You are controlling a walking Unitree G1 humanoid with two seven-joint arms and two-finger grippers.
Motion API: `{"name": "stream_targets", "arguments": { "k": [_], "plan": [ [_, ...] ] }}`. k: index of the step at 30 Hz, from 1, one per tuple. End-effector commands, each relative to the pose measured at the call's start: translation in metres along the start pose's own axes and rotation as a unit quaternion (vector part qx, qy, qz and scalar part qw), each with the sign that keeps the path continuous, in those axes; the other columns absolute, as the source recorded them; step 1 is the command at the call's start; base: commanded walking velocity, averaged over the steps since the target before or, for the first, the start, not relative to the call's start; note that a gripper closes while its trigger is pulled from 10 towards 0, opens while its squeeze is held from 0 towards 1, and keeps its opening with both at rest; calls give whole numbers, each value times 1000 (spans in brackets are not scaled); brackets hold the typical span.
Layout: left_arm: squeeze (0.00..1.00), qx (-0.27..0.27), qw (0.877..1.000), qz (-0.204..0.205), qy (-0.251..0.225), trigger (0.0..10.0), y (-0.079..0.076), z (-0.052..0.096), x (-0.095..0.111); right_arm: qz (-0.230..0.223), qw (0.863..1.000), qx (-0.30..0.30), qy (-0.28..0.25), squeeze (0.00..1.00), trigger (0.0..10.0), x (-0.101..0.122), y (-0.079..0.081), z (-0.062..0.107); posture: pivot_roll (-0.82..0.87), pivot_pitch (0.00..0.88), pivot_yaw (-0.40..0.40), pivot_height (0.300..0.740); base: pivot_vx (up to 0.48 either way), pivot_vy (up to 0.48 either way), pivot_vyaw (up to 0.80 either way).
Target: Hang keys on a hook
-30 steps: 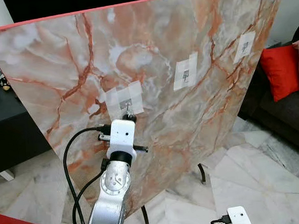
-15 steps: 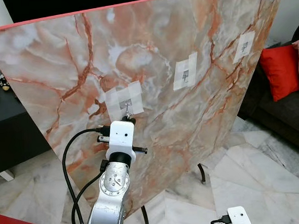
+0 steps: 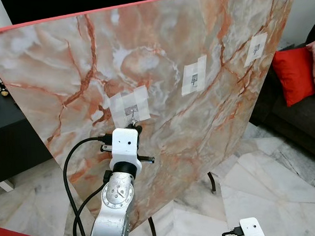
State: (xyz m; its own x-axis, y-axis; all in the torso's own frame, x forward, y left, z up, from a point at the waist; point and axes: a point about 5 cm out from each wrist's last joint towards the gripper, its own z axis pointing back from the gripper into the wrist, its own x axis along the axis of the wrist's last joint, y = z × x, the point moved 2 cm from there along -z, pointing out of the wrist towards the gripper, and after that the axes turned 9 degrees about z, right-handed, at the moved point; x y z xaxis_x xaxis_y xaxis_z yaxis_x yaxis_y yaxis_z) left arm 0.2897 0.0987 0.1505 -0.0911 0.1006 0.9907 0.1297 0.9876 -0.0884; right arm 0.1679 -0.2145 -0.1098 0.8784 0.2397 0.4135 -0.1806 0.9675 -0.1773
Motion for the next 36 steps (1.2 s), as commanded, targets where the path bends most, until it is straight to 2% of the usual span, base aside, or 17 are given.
{"name": "stream_targets", "arguments": {
  "k": [1, 7, 9, 15, 23, 27, 32, 36],
  "plan": [
    [0, -9, 1000, 6, 9, 10000, -3, 1, -3, 1, 1000, -3, -2, 0, 10000, 1, -2, 0, 37, 0, -85, 740, 0, 0, 0],
    [0, -11, 1000, 2, 10, 10000, -4, 0, -2, 1, 1000, -3, -2, 0, 10000, 1, -2, 0, 36, 0, -86, 740, 0, 0, 0],
    [31, -13, 1000, 3, 11, 10000, -4, 0, -3, 1, 1000, -3, -2, 0, 10000, 1, -2, 0, 36, 0, -86, 740, 0, 0, 0],
    [8, -20, 1000, 3, 12, 10000, -7, 0, -3, 1, 1000, -3, -2, 0, 10000, 1, -2, 0, 34, 0, -85, 740, 0, 0, 0],
    [0, -25, 998, 17, -54, 10000, -10, -2, 21, 1, 1000, -2, -2, 0, 10000, 1, -2, 0, 35, 0, -85, 740, 0, 0, 0],
    [0, -32, 997, 25, -68, 10000, -12, -2, 27, 1, 1000, -2, -2, 0, 10000, 1, -2, 0, 34, 0, -84, 740, 0, 0, 0],
    [0, -34, 997, 25, -68, 10000, -13, -2, 27, 1, 1000, -2, -2, 0, 10000, 1, -2, 0, 34, 0, -84, 740, 0, 0, 0],
    [0, -38, 998, 18, -47, 10000, -16, -5, 19, 0, 1000, -2, -2, 0, 10000, 1, -1, 0, 34, 0, -83, 740, 0, 0, 0]
  ]
}}
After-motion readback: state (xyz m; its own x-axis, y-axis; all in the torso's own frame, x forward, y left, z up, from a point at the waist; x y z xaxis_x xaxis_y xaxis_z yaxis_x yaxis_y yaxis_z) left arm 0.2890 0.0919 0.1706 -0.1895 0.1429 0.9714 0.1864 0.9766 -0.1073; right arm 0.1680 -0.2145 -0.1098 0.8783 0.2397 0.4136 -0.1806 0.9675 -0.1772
